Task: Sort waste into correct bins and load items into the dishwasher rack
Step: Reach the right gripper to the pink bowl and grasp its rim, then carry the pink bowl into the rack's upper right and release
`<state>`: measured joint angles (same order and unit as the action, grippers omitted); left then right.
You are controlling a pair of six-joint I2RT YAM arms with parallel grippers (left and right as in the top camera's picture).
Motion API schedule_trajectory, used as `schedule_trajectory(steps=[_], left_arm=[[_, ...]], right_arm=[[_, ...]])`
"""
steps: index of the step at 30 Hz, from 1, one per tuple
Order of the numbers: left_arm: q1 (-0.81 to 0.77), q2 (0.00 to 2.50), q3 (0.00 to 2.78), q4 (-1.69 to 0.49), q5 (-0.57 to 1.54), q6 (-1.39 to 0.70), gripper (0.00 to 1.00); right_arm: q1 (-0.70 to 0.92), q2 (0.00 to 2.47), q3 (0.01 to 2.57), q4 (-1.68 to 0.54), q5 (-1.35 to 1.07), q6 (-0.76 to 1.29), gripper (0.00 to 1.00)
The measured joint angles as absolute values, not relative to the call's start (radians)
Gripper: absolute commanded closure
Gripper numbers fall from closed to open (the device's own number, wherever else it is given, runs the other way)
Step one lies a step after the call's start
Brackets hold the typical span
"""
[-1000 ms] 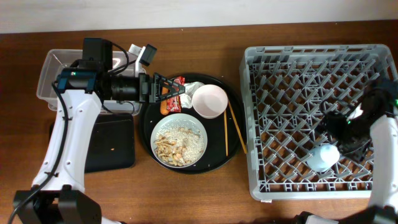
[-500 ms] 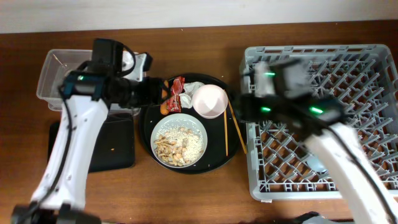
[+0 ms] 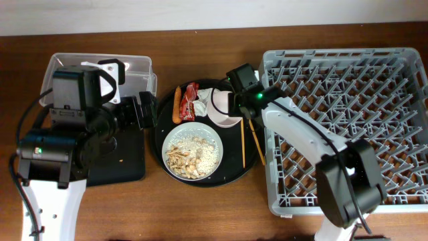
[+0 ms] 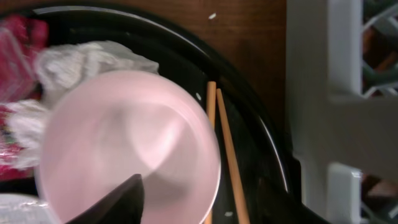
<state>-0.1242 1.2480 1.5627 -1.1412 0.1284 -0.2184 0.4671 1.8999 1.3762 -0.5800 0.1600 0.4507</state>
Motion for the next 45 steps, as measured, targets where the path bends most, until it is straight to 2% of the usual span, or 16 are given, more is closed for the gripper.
schedule_trajectory(steps=[4,6,7,10,16,23,25,29,34,39,45], left_arm=[[-0.124,1.248,1.563,-1.142,0.121,-0.218,0.01],[-0.124,1.248,1.563,-1.142,0.118,-0.218,0.01],[-0.124,1.248,1.563,-1.142,0.118,-0.218,0.01],[-0.124,1.248,1.563,-1.142,0.118,-0.218,0.01],[-0.124,1.248,1.563,-1.144,0.118,-0.218,0.01],[-0.124,1.248,1.563,-1.145,0.115,-0.218,0.01],[-0.124,1.248,1.563,-1.145,0.115,-0.218,0.01],[-0.124,1.248,1.563,-1.145,0.115,-0.218,0.01],[-0.124,1.248,1.563,-1.145,0.115,-0.218,0.01],[-0.124,1.248,1.563,-1.145,0.115,-0.218,0.01],[-0.124,1.248,1.563,-1.145,0.115,-0.218,0.01]], right_arm=[[0.467,1.963,1.376,-0.565,0.164,0.471,0.62],[0.467,1.979,1.376,-0.567,0.165,0.472,0.82],[0.467,1.987,1.376,-0.567,0.165,0.468,0.87],[0.467,1.987,1.376,-0.563,0.168,0.470,0.96],[0.466,1.940,1.378,-0.599,0.168,0.439,0.96],[0.466,1.674,1.417,-0.662,0.187,0.372,0.96],[0.466,1.589,1.426,-0.690,0.267,0.358,0.96],[0.464,1.467,1.438,-0.782,0.595,0.342,0.96],[0.404,1.472,1.428,-0.892,0.941,0.335,0.96],[0.302,1.549,1.400,-0.900,1.100,0.332,0.96],[0.187,1.653,1.394,-0.883,1.160,0.332,0.96]])
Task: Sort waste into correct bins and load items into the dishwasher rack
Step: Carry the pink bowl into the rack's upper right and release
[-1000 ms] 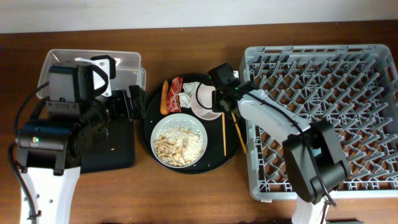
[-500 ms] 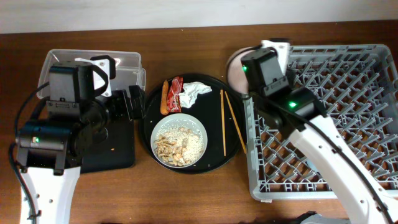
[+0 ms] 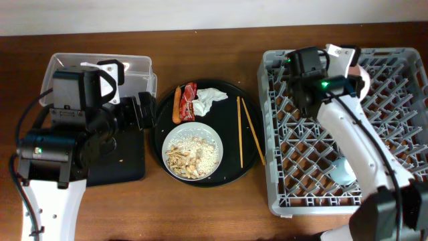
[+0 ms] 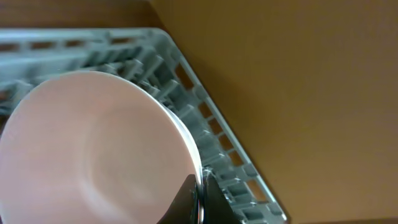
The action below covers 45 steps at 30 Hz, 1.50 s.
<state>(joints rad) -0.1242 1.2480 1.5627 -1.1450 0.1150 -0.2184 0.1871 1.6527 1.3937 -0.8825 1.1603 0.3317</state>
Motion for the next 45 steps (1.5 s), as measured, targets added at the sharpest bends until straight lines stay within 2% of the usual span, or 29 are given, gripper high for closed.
schedule_trajectory(steps=[12,22,28,37,45], left_arm=[[-0.124,1.248,1.563,-1.145,0.115,-0.218,0.01],[-0.124,1.248,1.563,-1.145,0.115,-0.218,0.01],[-0.124,1.248,1.563,-1.145,0.115,-0.218,0.01],[-0.124,1.248,1.563,-1.145,0.115,-0.218,0.01],[-0.124,1.248,1.563,-1.145,0.115,-0.218,0.01]], right_arm=[[0.155,1.851,1.393,-0.875,1.208,0.329,0.96],[0.234,1.864,1.391,-0.855,1.331,0.326,0.96],[0.217,1.869,1.390,-0.841,1.427,0.321,0.96],[0.212,1.883,1.390,-0.869,1.336,0.317,0.96],[0.223,1.909,1.390,-0.879,1.364,0.317,0.96]])
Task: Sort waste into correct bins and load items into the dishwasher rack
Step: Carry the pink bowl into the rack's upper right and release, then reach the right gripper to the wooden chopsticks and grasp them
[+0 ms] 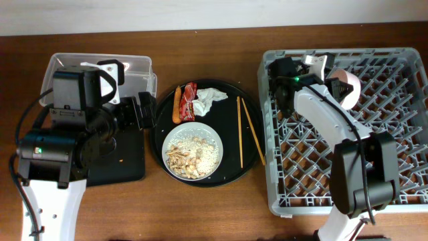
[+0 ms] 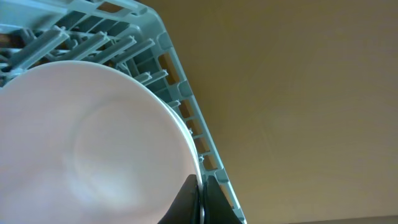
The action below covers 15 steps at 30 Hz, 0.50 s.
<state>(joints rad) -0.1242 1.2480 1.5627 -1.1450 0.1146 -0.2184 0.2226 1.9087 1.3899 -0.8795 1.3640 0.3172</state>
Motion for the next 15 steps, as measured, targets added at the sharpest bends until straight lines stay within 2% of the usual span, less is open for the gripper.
schedule_trajectory(steps=[5,6,7,8,9,10,11,15], left_arm=[[-0.124,1.248,1.563,-1.145,0.115,-0.218,0.01],[-0.124,1.248,1.563,-1.145,0.115,-0.218,0.01],[-0.124,1.248,1.563,-1.145,0.115,-0.218,0.01],[-0.124,1.248,1.563,-1.145,0.115,-0.218,0.01],[-0.124,1.248,1.563,-1.145,0.115,-0.218,0.01],[-0.124,1.248,1.563,-1.145,0.115,-0.218,0.01],[-0.124,1.248,1.563,-1.145,0.115,-0.218,0.01],[-0.124,1.248,1.563,-1.145,0.115,-0.218,0.01]], right_arm=[[0.306,1.917,1.390,-0.933,1.309,0.316,0.96],[0.323,1.922,1.389,-0.936,1.299,0.315,0.92],[0.340,1.927,1.389,-0.942,1.289,0.314,0.83],[0.349,1.929,1.389,-0.951,1.281,0.312,0.70],[0.361,1.930,1.389,-0.977,1.268,0.311,0.48],[0.371,1.930,1.389,-1.000,1.259,0.318,0.38],[0.380,1.930,1.389,-1.023,1.254,0.332,0.32],[0.410,1.914,1.391,-1.155,1.192,0.445,0.23]])
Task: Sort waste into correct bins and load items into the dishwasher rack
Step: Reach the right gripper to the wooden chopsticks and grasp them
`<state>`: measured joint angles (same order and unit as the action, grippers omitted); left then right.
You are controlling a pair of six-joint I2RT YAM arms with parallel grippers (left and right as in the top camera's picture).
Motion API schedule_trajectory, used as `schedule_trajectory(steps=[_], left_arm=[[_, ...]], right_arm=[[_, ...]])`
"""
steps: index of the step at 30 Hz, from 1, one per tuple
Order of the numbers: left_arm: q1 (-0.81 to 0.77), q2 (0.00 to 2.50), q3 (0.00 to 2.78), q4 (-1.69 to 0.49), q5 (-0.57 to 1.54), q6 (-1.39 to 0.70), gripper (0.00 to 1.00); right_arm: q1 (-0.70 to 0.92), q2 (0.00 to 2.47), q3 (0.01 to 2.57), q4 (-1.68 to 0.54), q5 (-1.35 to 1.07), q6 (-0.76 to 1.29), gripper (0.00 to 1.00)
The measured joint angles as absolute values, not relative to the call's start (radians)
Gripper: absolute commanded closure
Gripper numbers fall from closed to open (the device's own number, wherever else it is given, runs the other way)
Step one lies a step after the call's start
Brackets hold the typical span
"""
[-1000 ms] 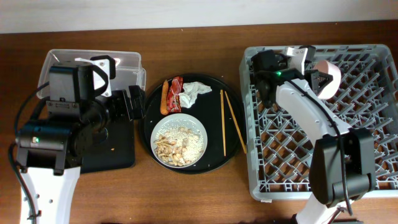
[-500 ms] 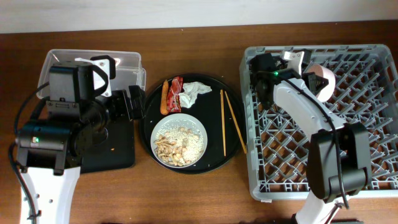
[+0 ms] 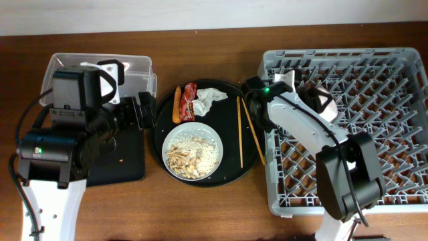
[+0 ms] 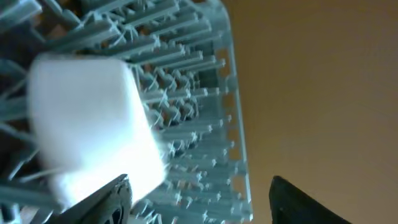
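The pale pink bowl (image 3: 326, 100) stands on edge among the pegs in the upper left part of the grey dishwasher rack (image 3: 374, 60). In the right wrist view it is a blurred white shape (image 4: 93, 124). My right gripper (image 3: 301, 87) is just left of it, open (image 4: 199, 205), with only rack pegs between its fingers. On the black round tray (image 3: 231, 171) lie two chopsticks (image 3: 242, 130), a bowl of food scraps (image 3: 192, 150), a red wrapper (image 3: 189, 100), a crumpled tissue (image 3: 210, 97) and an orange stick (image 3: 177, 106). My left gripper (image 3: 146, 110) hovers at the tray's left edge.
A clear bin (image 3: 134, 67) stands at the back left and a black bin (image 3: 127, 167) in front of it, both partly under my left arm. The rack's left wall (image 3: 267, 134) borders the tray.
My right gripper, shut on the pink bowl's rim then, is open now and has drawn back to the left. The bowl stays standing in the rack. The left arm has not moved.
My right gripper was at the pink bowl on the tray beside the chopsticks. Then it held the bowl by its rim over the rack's upper left, then lower among the pegs. Now the bowl rests in the rack, released.
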<state>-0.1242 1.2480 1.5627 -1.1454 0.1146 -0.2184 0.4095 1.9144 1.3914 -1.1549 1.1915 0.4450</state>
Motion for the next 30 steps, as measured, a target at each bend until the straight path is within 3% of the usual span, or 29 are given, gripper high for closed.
schedule_trajectory(steps=[5,8,10,13,18,21,25,30], left_arm=[[-0.124,1.248,1.563,-1.145,0.115,-0.218,0.01],[-0.124,1.248,1.563,-1.145,0.115,-0.218,0.01],[-0.124,1.248,1.563,-1.145,0.115,-0.218,0.01],[-0.124,1.248,1.563,-1.146,0.115,-0.218,0.00],[-0.124,1.248,1.563,-1.145,0.115,-0.218,0.01],[-0.124,1.248,1.563,-1.145,0.115,-0.218,0.01],[-0.124,1.248,1.563,-1.145,0.115,-0.218,0.01],[-0.124,1.248,1.563,-1.145,0.115,-0.218,0.01]], right_arm=[[0.472,1.787,1.445,-1.153,0.999,0.498,0.21],[0.517,1.710,1.474,-1.086,0.768,0.479,0.33],[0.541,1.691,1.481,-1.038,0.572,0.460,0.49],[0.564,1.706,1.481,-0.977,0.340,0.445,0.58],[0.577,1.791,1.481,-0.905,0.154,0.426,0.80],[0.577,1.857,1.481,-0.879,0.129,0.385,0.79],[0.574,1.951,1.481,-0.888,0.197,0.352,0.71],[0.533,2.027,1.480,-0.893,0.258,0.332,0.71]])
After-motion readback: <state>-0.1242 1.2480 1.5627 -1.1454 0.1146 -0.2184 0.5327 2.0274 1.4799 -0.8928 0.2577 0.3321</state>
